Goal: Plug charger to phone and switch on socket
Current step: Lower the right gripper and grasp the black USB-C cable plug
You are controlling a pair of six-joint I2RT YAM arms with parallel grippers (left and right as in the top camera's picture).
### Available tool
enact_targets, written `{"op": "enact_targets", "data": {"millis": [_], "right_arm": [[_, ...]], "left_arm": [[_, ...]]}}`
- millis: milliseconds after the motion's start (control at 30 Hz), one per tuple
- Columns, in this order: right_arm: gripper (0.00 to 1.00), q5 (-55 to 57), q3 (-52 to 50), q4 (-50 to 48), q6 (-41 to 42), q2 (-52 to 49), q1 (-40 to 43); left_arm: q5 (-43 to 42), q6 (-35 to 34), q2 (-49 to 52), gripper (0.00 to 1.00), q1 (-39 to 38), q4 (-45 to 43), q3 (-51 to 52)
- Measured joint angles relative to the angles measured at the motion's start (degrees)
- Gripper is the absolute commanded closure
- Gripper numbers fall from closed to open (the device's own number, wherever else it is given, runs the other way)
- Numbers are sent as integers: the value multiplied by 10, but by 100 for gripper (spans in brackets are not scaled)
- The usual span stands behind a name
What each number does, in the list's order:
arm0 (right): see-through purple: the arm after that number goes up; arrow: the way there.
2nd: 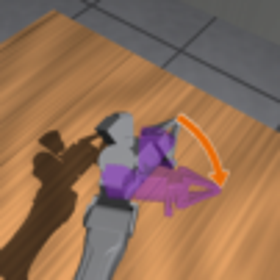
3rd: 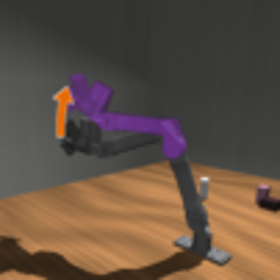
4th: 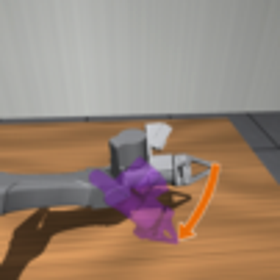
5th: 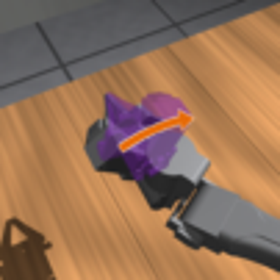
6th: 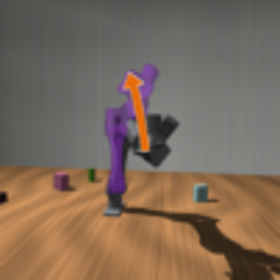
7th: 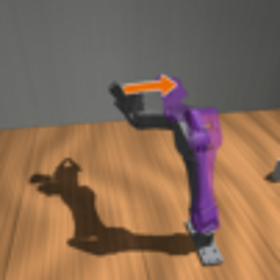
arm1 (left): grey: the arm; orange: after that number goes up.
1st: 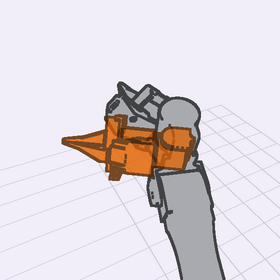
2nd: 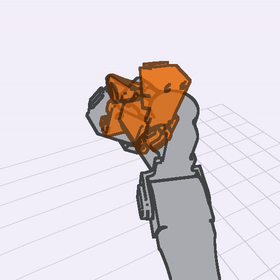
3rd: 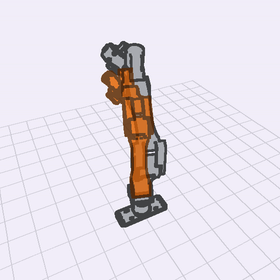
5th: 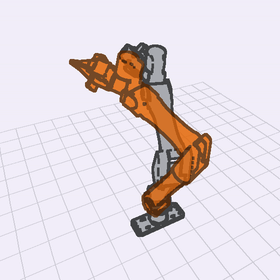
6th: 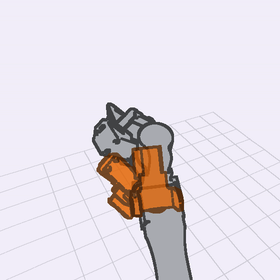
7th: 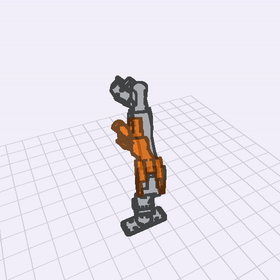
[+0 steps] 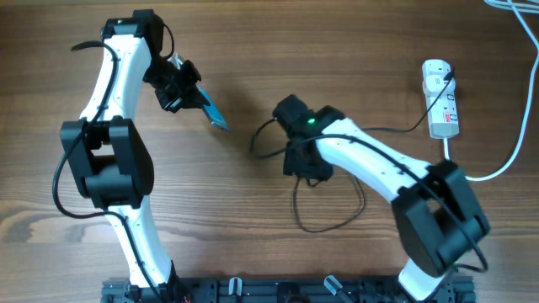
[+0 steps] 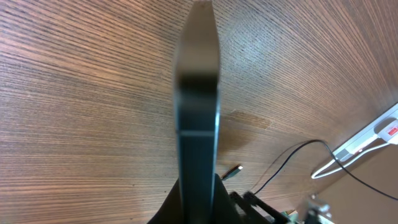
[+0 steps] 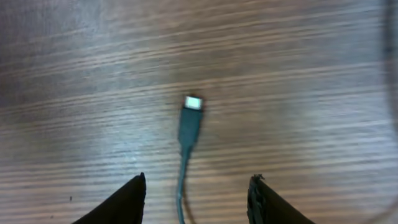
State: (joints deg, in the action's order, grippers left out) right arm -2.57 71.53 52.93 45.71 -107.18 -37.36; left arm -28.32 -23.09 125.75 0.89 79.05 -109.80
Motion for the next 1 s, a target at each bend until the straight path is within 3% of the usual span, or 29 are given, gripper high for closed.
{"op": "enact_targets", "data": {"millis": [67, 400, 533, 1000], "right_arm": [[59, 0, 0, -10, 3, -15, -4], [65, 0, -2, -19, 15, -55, -4], [80, -1, -1, -21, 21, -56, -7], [87, -4, -1, -22, 26, -56, -9]], "left_arm": [[0, 0, 0, 96, 0, 0, 0], [0, 0, 0, 96, 0, 2, 0], [0, 0, 0, 96, 0, 2, 0], [0, 0, 0, 96, 0, 5, 0]]}}
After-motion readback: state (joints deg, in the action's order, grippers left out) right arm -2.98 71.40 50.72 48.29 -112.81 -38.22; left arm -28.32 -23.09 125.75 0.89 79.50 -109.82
